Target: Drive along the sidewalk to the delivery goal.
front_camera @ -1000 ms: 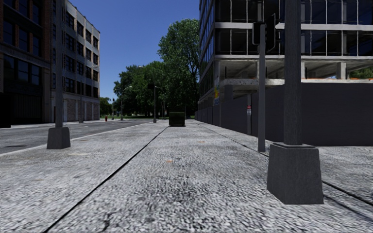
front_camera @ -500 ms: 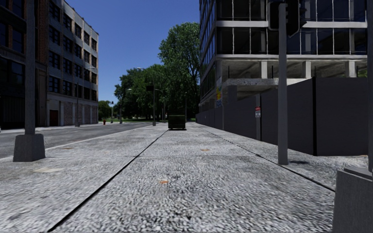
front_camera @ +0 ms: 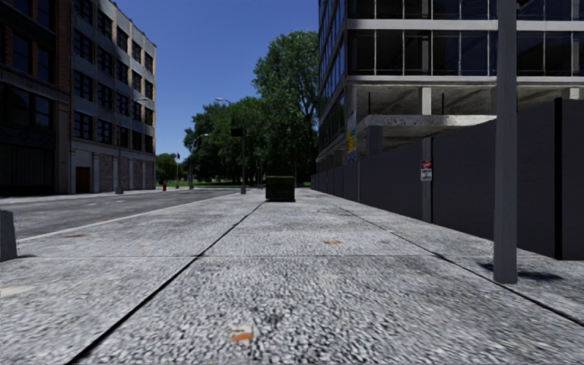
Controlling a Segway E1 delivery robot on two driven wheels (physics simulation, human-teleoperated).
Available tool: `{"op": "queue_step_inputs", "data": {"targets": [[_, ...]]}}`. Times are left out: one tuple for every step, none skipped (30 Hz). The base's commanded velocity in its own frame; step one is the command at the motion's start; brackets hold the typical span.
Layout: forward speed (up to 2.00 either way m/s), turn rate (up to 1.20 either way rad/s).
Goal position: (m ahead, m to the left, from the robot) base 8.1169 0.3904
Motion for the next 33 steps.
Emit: {"op": "queue_step_inputs", "data": {"targets": [[1.77, 0.0], [1.77, 0.0], [1.77, 0.0], [1.77, 0.0], [1.77, 0.0], [1.77, 0.0], [1.77, 0.0], [1.77, 0.0], [1.77, 0.0], [1.77, 0.0], [1.77, 0.0], [1.77, 0.0], [1.77, 0.0], [1.77, 0.0], [1.77, 0.0], [1.77, 0.0], [1.77, 0.0], [1.77, 0.0], [1.77, 0.0], [1.77, 0.0], [1.77, 0.0], [1.77, 0.0], [1.77, 0.0], [1.77, 0.0], [1.77, 0.0], [1.77, 0.0], [1.77, 0.0], [1.77, 0.0], [1.77, 0.0], [1.77, 0.0], [1.77, 0.0], [1.77, 0.0], [1.77, 0.0]]}}
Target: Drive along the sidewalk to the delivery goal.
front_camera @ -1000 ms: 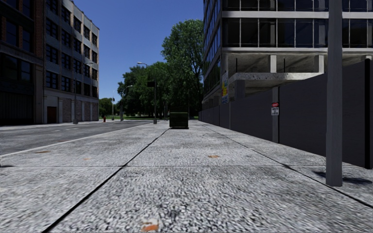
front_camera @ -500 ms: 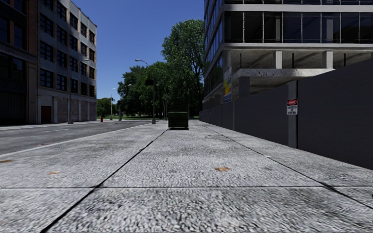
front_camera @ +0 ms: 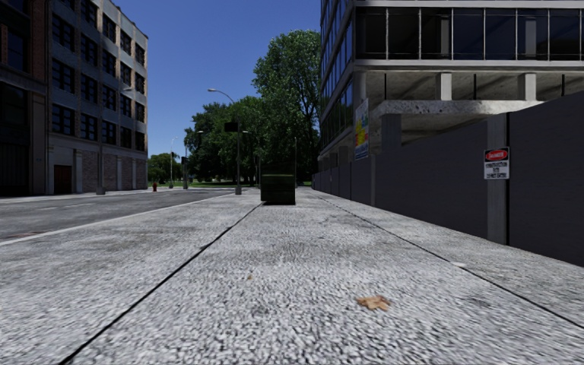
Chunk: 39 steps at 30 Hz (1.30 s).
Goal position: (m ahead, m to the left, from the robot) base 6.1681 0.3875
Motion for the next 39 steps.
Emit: {"op": "queue_step_inputs", "data": {"targets": [[1.77, 0.0], [1.77, 0.0], [1.77, 0.0], [1.77, 0.0], [1.77, 0.0], [1.77, 0.0], [1.77, 0.0], [1.77, 0.0], [1.77, 0.0], [1.77, 0.0], [1.77, 0.0], [1.77, 0.0], [1.77, 0.0], [1.77, 0.0], [1.77, 0.0], [1.77, 0.0], [1.77, 0.0], [1.77, 0.0], [1.77, 0.0], [1.77, 0.0], [1.77, 0.0], [1.77, 0.0], [1.77, 0.0], [1.77, 0.0], [1.77, 0.0], [1.77, 0.0], [1.77, 0.0], [1.77, 0.0], [1.77, 0.0], [1.77, 0.0], [1.77, 0.0], [1.77, 0.0], [1.77, 0.0], [1.77, 0.0], [1.77, 0.0], [1.77, 0.0], [1.77, 0.0], [1.77, 0.0], [1.77, 0.0]]}}
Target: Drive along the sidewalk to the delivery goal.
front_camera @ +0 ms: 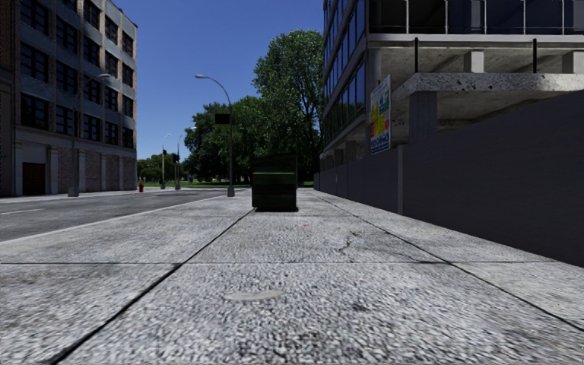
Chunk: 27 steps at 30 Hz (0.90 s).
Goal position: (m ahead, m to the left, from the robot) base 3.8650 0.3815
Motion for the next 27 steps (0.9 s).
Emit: {"op": "queue_step_inputs", "data": {"targets": [[1.77, 0.0], [1.77, 0.0], [1.77, 0.0], [1.77, 0.0], [1.77, 0.0], [1.77, 0.0], [1.77, 0.0], [1.77, 0.0], [1.77, 0.0], [1.77, 0.0], [1.77, 0.0], [1.77, 0.0], [1.77, 0.0], [1.77, 0.0], [1.77, 0.0], [1.77, 0.0], [1.77, 0.0], [1.77, 0.0], [1.77, 0.0], [1.77, 0.0], [1.77, 0.0], [1.77, 0.0], [1.77, 0.0], [1.77, 0.0], [1.77, 0.0], [1.77, 0.0], [1.77, 0.0]]}}
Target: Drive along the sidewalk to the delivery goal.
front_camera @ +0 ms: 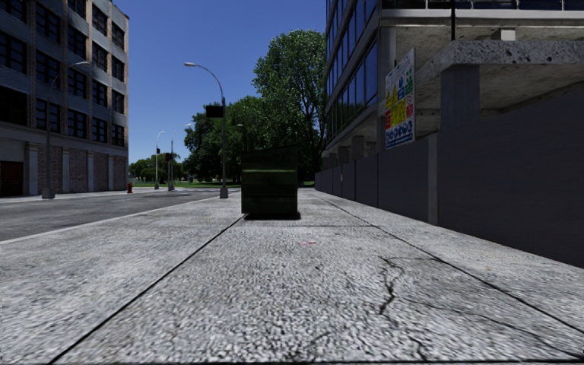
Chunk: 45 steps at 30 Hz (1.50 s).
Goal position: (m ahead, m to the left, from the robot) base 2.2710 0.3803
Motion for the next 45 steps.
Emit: {"op": "queue_step_inputs", "data": {"targets": [[1.77, 0.0], [1.77, 0.0], [1.77, 0.0], [1.77, 0.0], [1.77, 0.0], [1.77, 0.0], [1.77, 0.0], [1.77, 0.0], [1.77, 0.0], [1.77, 0.0], [1.77, 0.0], [1.77, 0.0], [1.77, 0.0], [1.77, 0.0], [1.77, 0.0], [1.77, 0.0], [1.77, 0.0], [1.77, 0.0], [1.77, 0.0], [1.77, 0.0], [1.77, 0.0], [1.77, 0.0], [1.77, 0.0], [1.77, 0.0], [1.77, 0.0], [1.77, 0.0], [1.77, 0.0], [1.77, 0.0], [1.77, 0.0], [1.77, 0.0], [1.77, 0.0], [1.77, 0.0], [1.77, 0.0], [1.77, 0.0], [1.77, 0.0], [1.77, 0.0], [1.77, 0.0], [1.77, 0.0], [1.75, 0.0], [1.62, 0.0], [1.43, 0.0], [1.23, 0.0], [1.23, 0.0], [0.94, 0.0], [0.67, 0.0]]}}
